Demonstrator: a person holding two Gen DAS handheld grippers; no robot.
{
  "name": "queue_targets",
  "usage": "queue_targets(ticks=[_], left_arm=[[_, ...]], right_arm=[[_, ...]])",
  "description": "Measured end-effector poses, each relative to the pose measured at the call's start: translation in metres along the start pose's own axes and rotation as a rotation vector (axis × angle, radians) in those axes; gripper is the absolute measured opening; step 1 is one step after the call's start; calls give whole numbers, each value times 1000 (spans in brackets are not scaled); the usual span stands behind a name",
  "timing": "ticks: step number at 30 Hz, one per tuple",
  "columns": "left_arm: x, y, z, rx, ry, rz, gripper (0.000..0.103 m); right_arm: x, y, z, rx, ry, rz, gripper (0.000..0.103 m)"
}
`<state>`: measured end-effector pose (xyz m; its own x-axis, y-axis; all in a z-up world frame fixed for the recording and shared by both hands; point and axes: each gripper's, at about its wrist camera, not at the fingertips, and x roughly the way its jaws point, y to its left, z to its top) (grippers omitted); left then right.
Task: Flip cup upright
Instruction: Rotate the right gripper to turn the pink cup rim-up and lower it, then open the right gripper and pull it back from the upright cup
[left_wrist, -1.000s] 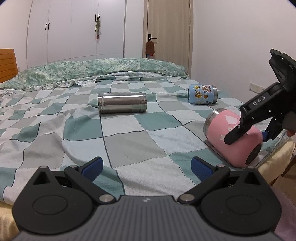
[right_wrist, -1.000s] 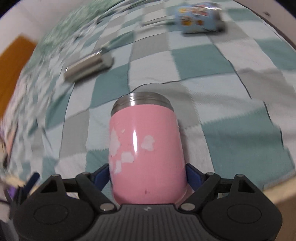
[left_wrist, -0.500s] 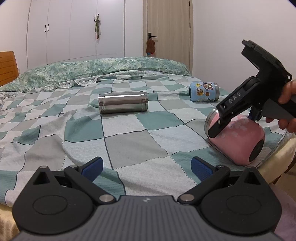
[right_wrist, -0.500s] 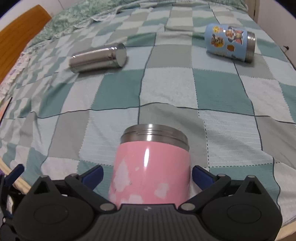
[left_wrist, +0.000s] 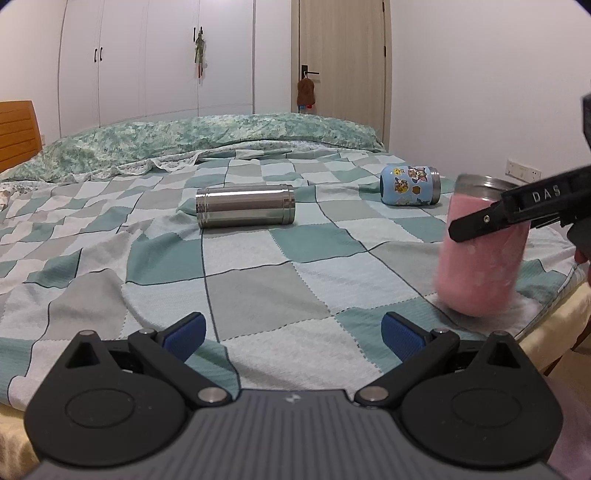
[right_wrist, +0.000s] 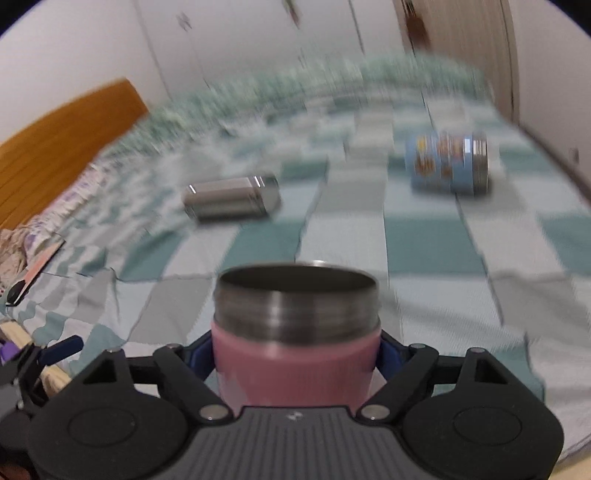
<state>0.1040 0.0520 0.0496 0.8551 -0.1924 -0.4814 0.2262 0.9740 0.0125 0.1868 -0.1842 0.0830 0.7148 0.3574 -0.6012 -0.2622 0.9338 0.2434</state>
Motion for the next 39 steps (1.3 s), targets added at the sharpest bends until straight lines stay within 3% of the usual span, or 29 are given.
queue_targets(ticks=[4, 10, 13, 16, 18, 21, 24, 25, 39], left_arm=[[0, -6, 2, -11, -5, 7, 103], [5, -13, 7, -14, -14, 30, 103], [8, -14, 8, -17, -15, 43, 103], [11, -15, 7, -16, -12, 52, 103], [11, -16, 7, -12, -8, 57, 103], [11, -17, 6, -12, -11, 60, 103], [6, -19, 6, -7, -28, 61, 103], [4, -20, 6, -6, -32, 64, 103], [-45, -27, -8, -56, -178, 33, 103]], right_arm=[[-3, 4, -4, -63, -144, -37, 83], [13, 5, 2, -116, -265, -102, 83], [26, 6, 5, -136, -275, -117, 83], [49, 7, 1, -156, -202, -127, 83], [53, 13, -8, -204, -242, -137, 83], [53, 18, -7, -211, -233, -151, 83], [47, 14, -9, -175, -242, -120, 93], [42, 13, -10, -167, -255, -116, 103], [-54, 25, -77, -191, -475, -84, 103]])
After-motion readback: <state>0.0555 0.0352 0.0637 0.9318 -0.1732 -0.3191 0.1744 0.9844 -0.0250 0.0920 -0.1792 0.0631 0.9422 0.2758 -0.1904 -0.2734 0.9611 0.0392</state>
